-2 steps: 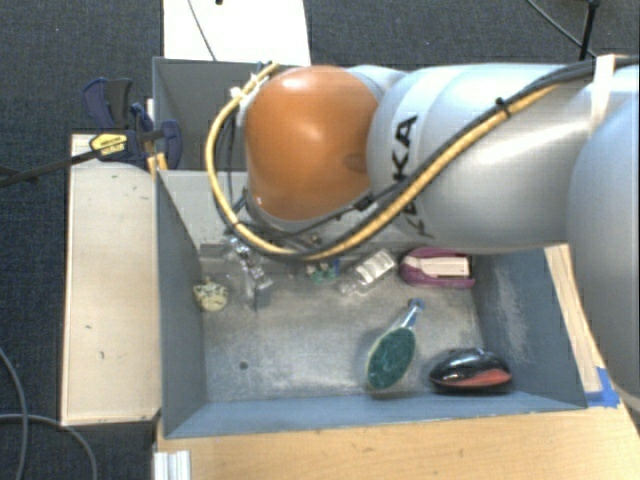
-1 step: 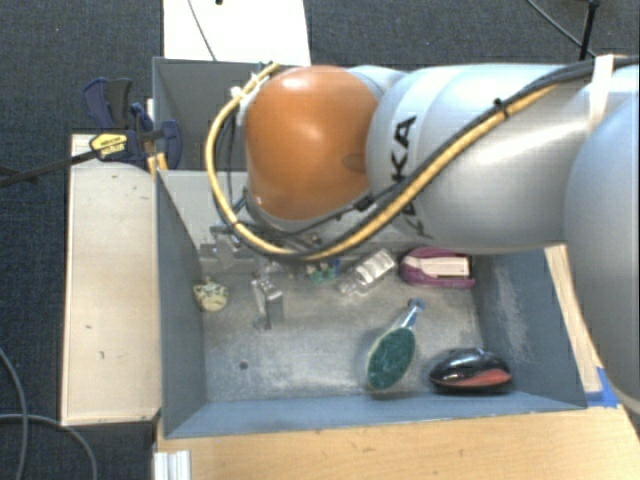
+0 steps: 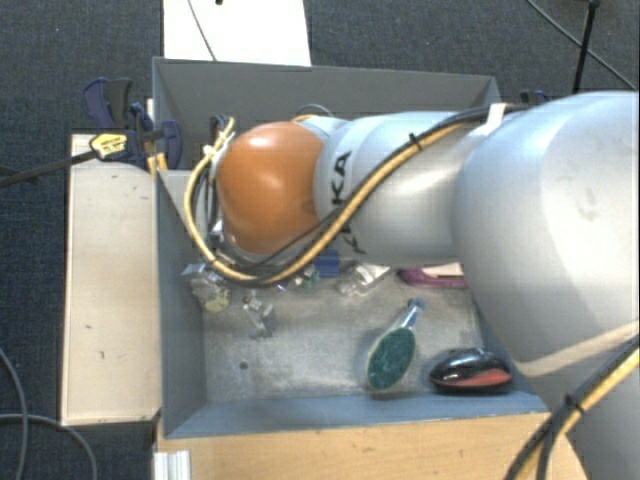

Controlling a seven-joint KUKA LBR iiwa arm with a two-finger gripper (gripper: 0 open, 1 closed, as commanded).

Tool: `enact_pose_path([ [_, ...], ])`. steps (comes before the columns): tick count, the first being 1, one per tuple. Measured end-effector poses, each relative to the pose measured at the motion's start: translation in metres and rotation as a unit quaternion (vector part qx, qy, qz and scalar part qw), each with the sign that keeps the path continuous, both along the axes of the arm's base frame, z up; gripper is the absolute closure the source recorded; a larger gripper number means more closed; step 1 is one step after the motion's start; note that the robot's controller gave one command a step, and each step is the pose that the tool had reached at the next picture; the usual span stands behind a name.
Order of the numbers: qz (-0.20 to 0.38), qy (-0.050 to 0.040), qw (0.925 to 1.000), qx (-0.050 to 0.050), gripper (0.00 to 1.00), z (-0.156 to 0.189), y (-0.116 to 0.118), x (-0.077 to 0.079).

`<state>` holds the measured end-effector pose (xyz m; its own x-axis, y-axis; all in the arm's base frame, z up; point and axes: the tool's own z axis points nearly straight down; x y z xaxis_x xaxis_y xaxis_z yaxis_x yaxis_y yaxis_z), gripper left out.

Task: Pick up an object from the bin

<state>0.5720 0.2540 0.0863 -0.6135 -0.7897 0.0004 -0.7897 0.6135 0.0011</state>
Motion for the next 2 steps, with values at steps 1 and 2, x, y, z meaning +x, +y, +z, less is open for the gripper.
enact_pose_path([
  [1,0.161,-0.0046,0.987,0.001,0.0,0.063,-0.005,0.008],
  [2,0.116,-0.003,0.9933,0.002,0.0,-0.016,-0.006,0.022],
])
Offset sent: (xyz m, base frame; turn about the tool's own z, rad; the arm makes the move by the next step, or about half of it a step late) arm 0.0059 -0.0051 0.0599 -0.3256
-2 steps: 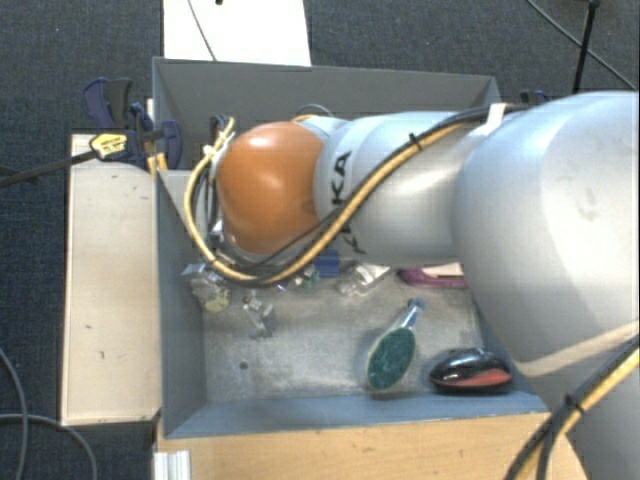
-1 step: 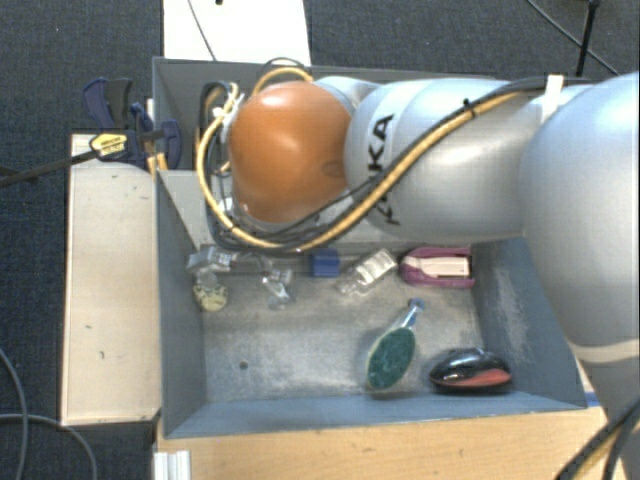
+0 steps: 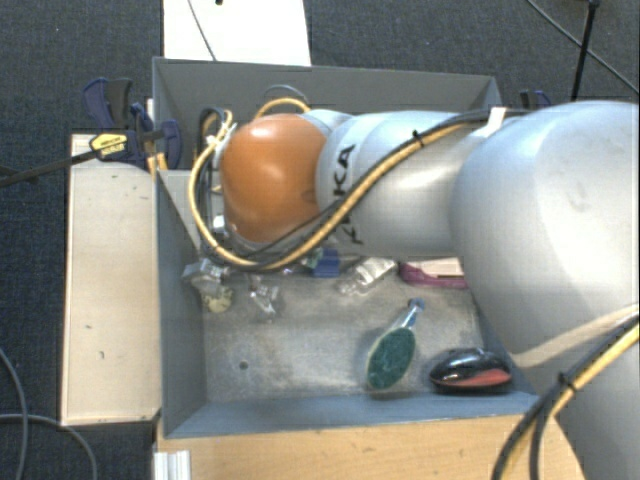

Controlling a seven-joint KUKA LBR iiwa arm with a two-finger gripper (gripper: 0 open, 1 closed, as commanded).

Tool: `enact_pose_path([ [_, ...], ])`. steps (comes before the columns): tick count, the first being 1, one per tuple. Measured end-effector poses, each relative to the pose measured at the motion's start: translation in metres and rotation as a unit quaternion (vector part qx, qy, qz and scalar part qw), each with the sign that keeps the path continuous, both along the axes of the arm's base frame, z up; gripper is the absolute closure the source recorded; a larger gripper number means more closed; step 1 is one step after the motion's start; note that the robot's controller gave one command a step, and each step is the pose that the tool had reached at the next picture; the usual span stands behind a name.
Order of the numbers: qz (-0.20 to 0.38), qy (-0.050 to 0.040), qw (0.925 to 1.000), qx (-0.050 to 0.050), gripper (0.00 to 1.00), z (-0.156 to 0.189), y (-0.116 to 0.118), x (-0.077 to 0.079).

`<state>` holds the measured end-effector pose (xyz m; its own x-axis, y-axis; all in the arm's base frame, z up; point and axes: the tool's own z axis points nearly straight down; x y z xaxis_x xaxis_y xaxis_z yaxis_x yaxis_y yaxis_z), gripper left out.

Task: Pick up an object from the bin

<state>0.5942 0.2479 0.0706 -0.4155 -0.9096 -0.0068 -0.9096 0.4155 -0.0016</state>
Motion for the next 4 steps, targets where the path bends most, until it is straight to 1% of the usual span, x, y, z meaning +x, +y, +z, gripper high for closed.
enact_pose_path([
  [1,-0.002,-0.0044,1.0,0.002,1.0,0.005,0.001,0.002],
  [2,-0.003,-0.0032,1.0,0.0,1.0,0.123,0.005,-0.01],
  [3,-0.005,0.001,1.0,-0.001,0.0,0.117,0.004,-0.011],
  [4,0.119,0.0036,0.9929,-0.002,0.0,0.008,0.002,-0.069],
])
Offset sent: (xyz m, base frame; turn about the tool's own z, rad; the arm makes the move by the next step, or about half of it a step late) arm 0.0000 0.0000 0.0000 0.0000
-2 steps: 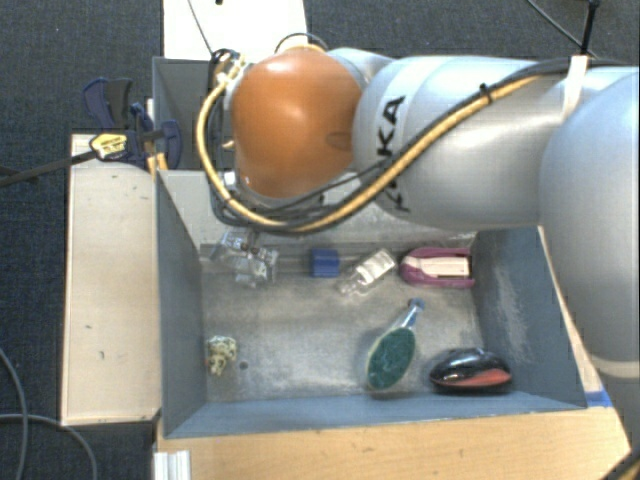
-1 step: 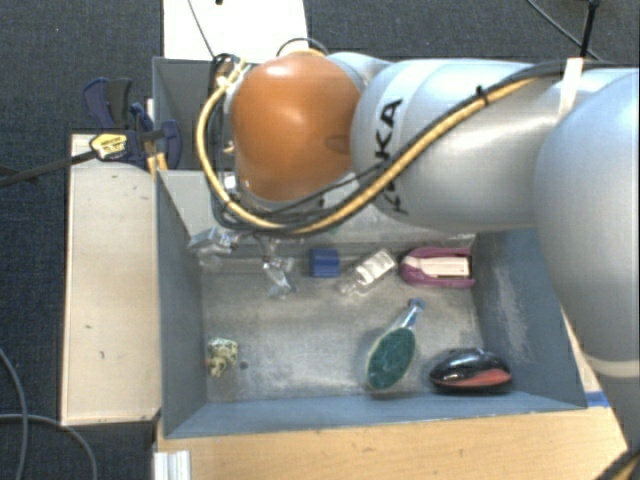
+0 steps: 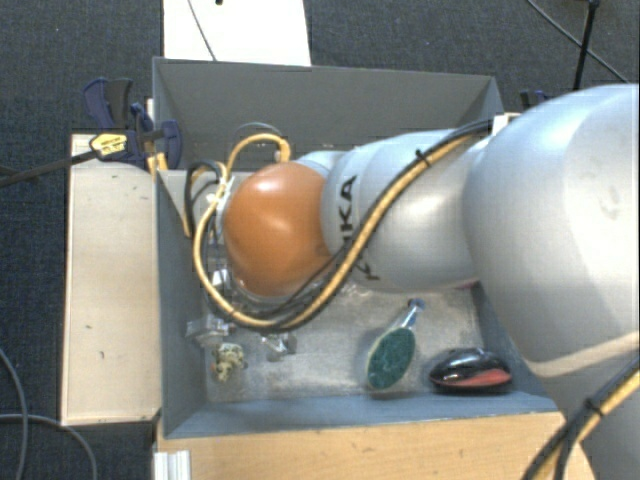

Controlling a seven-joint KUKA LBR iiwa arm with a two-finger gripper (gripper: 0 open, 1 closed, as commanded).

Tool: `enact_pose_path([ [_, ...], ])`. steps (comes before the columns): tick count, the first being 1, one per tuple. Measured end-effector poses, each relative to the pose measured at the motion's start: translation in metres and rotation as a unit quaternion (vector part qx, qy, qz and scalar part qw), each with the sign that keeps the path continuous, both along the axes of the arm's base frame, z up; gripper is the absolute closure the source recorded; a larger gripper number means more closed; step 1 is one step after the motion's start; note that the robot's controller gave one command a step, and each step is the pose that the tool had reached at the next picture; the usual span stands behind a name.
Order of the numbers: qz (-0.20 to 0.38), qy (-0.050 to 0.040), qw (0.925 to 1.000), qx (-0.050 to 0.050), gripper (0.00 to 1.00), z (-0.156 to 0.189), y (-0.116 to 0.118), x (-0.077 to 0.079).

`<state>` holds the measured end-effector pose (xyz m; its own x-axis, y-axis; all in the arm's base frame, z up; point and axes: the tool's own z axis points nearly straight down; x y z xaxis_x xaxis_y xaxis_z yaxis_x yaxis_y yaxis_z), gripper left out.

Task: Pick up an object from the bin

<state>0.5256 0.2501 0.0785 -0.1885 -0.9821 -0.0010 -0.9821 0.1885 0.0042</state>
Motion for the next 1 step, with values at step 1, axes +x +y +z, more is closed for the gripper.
enact_pose_path([
  [1,0.049,-0.0033,0.9988,0.0,0.0,-0.0067,0.004,-0.0132],
])
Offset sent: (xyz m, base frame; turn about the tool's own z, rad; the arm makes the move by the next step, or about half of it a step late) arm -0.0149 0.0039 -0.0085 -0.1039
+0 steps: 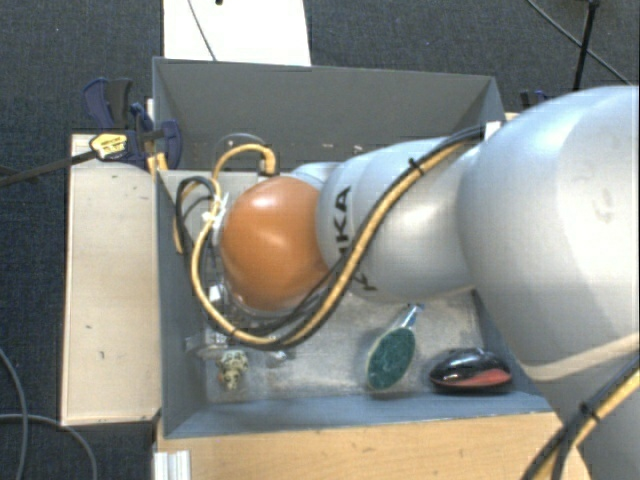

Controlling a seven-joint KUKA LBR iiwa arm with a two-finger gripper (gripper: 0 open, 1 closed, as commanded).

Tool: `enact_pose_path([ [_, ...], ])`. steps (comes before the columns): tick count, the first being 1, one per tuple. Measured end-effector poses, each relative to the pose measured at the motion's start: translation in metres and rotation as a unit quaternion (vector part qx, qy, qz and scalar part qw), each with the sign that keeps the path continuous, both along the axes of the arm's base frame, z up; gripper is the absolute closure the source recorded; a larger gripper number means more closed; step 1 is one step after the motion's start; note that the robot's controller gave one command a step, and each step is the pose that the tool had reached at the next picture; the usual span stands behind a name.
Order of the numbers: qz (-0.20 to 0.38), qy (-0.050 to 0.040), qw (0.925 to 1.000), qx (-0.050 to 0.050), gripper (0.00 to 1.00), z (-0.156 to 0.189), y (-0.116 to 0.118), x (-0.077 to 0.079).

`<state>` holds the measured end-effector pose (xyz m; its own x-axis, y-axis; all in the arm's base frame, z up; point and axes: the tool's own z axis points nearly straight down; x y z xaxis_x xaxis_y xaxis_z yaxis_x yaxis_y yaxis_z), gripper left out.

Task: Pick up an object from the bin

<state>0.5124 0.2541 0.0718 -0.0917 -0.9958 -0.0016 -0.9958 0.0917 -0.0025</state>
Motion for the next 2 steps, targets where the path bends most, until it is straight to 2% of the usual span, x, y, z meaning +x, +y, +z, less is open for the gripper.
enact_pose_path([
  [1,-0.001,0.0004,1.0,0.0,1.0,0.0,0.0,0.0],
  [2,-0.002,-0.0038,1.0,0.002,1.0,0.144,-0.007,0.025],
])
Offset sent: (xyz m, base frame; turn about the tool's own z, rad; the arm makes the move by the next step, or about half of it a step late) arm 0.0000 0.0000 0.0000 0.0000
